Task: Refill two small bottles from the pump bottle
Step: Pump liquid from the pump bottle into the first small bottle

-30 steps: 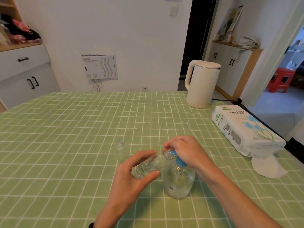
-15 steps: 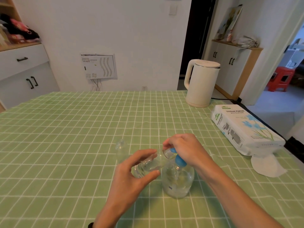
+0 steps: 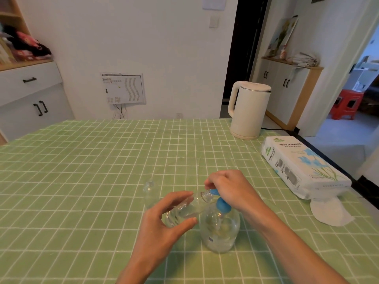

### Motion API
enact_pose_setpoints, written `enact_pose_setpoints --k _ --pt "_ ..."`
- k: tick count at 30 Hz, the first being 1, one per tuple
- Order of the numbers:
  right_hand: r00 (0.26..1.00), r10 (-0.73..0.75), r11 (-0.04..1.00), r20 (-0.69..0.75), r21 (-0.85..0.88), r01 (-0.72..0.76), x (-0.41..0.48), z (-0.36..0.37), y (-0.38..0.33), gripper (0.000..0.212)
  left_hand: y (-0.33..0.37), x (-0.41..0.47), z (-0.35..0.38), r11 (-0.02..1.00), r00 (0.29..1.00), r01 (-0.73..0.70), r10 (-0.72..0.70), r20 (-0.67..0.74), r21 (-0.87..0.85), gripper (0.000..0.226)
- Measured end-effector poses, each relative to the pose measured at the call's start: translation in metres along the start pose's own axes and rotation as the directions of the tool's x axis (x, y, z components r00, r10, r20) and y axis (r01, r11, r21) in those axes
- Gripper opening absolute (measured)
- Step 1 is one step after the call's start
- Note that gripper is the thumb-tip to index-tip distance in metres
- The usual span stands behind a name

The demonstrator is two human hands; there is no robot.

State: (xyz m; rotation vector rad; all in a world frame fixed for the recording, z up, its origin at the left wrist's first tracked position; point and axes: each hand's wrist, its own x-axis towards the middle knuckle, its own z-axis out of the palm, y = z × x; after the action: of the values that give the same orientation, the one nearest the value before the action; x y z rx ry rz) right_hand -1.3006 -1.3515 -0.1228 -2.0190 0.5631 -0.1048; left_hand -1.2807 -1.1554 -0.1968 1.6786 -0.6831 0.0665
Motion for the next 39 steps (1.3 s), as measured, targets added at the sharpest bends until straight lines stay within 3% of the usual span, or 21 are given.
enact_pose_setpoints --k 16,28,39 --pt "1.0 -0.003 1.0 0.03 -0.024 0.003 0.004 0.008 0.006 0.025 -0.001 0.002 0.004 1.0 1.0 0.006 -0.007 0.019 0.027 0.05" --pt "0.999 -0.028 0.998 0.036 -0.047 0.03 0.0 0.001 -0.004 0.036 0.0 0.004 0.0 0.999 1.0 0.006 -0.007 0.016 0.049 0.051" --pt "0.999 0.005 1.0 0.049 -0.011 -0.005 0.004 0.007 0.006 0.024 0.0 0.001 0.001 0.999 0.999 0.025 -0.026 0.025 0.044 0.05"
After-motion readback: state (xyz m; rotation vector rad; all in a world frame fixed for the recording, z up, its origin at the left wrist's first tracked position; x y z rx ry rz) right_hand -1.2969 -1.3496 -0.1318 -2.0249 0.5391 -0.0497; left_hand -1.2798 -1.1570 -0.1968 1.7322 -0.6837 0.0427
